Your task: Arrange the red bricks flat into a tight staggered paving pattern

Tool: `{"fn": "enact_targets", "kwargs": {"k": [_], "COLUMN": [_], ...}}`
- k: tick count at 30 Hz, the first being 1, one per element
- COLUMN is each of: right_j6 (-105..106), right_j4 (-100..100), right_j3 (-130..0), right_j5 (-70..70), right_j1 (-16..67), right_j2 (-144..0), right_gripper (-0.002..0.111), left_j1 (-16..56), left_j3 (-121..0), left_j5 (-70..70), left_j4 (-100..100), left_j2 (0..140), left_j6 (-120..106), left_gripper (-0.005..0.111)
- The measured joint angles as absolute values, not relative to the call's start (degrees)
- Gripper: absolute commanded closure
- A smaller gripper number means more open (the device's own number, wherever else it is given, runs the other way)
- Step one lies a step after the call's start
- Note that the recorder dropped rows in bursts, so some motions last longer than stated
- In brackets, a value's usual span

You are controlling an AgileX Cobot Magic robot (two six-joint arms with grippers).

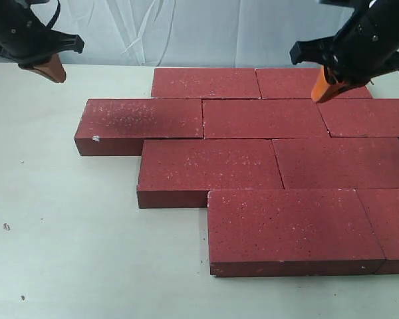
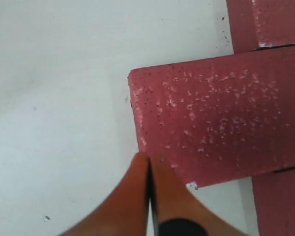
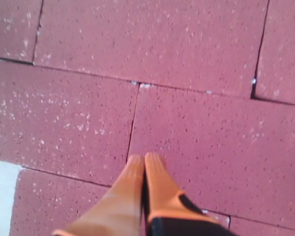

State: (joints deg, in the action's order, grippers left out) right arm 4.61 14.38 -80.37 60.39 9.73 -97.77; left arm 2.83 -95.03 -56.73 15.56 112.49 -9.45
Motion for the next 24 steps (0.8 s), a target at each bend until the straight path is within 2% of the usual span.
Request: {"fn": "enact_targets", "kwargs": {"k": [12,24], "right_j6": [4.61,4.61], "right_j4": [14.66,14.03], "right_j3": [-61.96,-45.61], "right_j5": [51.19,38.92], "right_j1": [9.73,9.73], "right_j2": [-92.44,-75.48], "right_gripper": [0.109,0.109], "left_j1": [4.04,8.26], "left_j3": [-79.98,-57.56], "left_j5": [-50.89,-38.07], "left_j4": [19.74,19.74], "left_j2": [98.56,83.87], "left_j6": [-13.78,-14.13], "left_gripper": [0.107,0.107]}}
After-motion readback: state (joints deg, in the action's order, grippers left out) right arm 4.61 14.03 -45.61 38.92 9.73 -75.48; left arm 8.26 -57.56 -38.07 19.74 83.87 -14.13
